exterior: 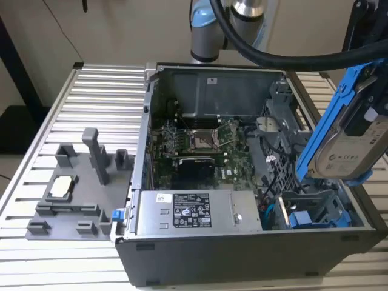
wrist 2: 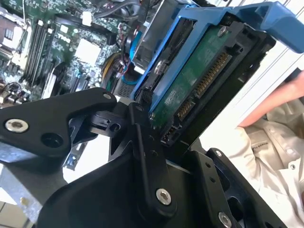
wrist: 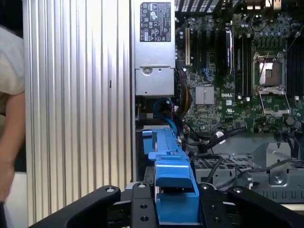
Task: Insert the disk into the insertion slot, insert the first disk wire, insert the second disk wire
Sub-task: 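Insert the disk into the insertion slot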
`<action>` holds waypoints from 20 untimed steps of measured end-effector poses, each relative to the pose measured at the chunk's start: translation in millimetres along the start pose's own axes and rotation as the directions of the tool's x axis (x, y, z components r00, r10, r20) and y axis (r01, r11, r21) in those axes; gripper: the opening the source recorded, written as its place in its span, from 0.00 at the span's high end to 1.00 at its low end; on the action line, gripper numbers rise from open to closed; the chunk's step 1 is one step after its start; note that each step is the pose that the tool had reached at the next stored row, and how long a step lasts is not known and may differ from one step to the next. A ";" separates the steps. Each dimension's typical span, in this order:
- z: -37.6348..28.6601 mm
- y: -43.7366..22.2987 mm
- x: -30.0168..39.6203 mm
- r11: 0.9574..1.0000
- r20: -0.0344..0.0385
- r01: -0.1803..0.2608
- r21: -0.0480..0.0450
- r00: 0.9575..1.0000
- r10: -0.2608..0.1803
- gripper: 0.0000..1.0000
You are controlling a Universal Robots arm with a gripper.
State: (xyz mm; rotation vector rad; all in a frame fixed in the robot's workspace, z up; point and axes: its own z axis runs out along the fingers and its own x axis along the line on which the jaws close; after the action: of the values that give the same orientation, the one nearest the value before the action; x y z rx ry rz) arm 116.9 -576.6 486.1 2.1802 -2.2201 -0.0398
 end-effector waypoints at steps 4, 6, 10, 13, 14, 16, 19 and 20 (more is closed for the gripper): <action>5.3 -0.2 0.0 1.000 0.000 0.000 0.002 1.000 0.000 0.67; 7.8 -0.3 0.0 1.000 0.000 0.000 0.004 1.000 0.000 0.67; 12.7 -0.5 0.3 1.000 0.000 0.000 0.006 1.000 0.000 0.67; 16.8 -0.6 0.7 1.000 0.000 0.000 0.008 1.000 0.000 0.67; 18.1 -0.7 0.9 1.000 0.000 0.000 0.008 1.000 0.000 0.67; 20.7 -0.8 1.2 1.000 0.000 0.000 0.009 1.000 0.000 0.67; 24.7 -1.0 1.6 1.000 0.000 0.000 0.010 1.000 0.000 0.67; 26.2 -1.0 1.7 1.000 0.000 0.000 0.011 1.000 0.000 0.67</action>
State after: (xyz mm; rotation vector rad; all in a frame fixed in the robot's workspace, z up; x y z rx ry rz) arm 116.9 -578.3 459.8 2.1856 -2.2257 -0.0281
